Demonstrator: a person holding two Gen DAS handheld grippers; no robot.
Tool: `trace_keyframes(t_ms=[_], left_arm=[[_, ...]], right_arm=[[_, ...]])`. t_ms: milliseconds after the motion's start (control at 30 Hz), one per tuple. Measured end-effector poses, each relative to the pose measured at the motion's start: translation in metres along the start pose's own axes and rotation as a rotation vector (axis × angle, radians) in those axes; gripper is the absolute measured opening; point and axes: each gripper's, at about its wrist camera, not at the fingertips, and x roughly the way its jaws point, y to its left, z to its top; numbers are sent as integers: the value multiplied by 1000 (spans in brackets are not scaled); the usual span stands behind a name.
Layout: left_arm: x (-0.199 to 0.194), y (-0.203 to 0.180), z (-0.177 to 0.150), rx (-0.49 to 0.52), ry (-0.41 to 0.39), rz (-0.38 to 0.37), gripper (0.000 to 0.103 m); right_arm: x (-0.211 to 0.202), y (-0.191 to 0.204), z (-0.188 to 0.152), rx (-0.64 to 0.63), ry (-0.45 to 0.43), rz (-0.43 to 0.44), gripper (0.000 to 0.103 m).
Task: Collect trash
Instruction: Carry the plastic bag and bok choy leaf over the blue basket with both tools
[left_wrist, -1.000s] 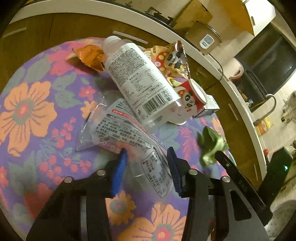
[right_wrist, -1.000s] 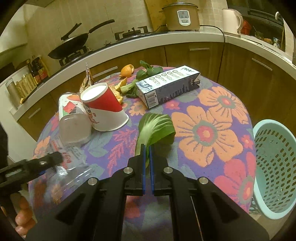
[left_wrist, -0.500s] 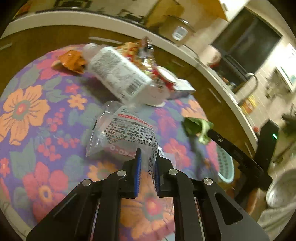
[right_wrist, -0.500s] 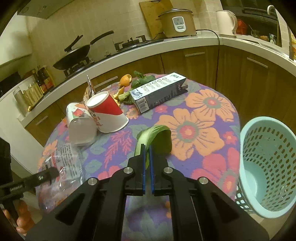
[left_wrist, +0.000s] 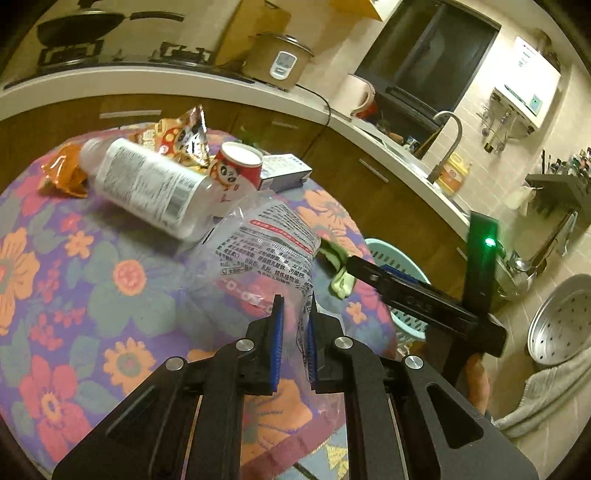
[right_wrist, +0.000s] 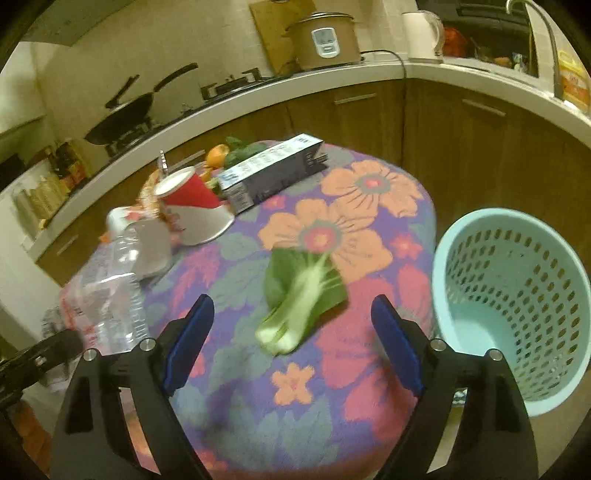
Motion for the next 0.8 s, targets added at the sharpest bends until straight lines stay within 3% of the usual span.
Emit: trace_keyframes(t_ms=[133, 200, 267, 333, 367, 467, 600, 800], left_arm=[[3, -3, 9, 15, -17, 7, 9], [8, -6, 15, 24, -23, 13, 9], [12, -8, 18, 35, -28, 18, 9], [17, -10, 22, 38, -26, 19, 9], [19, -11, 24, 40, -27, 19, 9], [28, -20, 28, 60, -30, 18, 9], [40, -38, 32, 92, -36, -6, 9], [73, -82, 37, 152, -21, -78, 9]], right_arm=[[19, -1, 7, -22, 21, -35, 78], [28, 1, 5, -43, 42, -28, 61], [30, 6, -1, -90, 35, -59, 55], [29, 9, -3, -121, 29, -73, 41], [28, 8, -3, -122, 26, -65, 29], [18, -2, -5, -102, -6, -42, 17], [-5, -24, -4, -45, -64, -44, 17], [-38, -72, -2, 25, -138, -124, 17]])
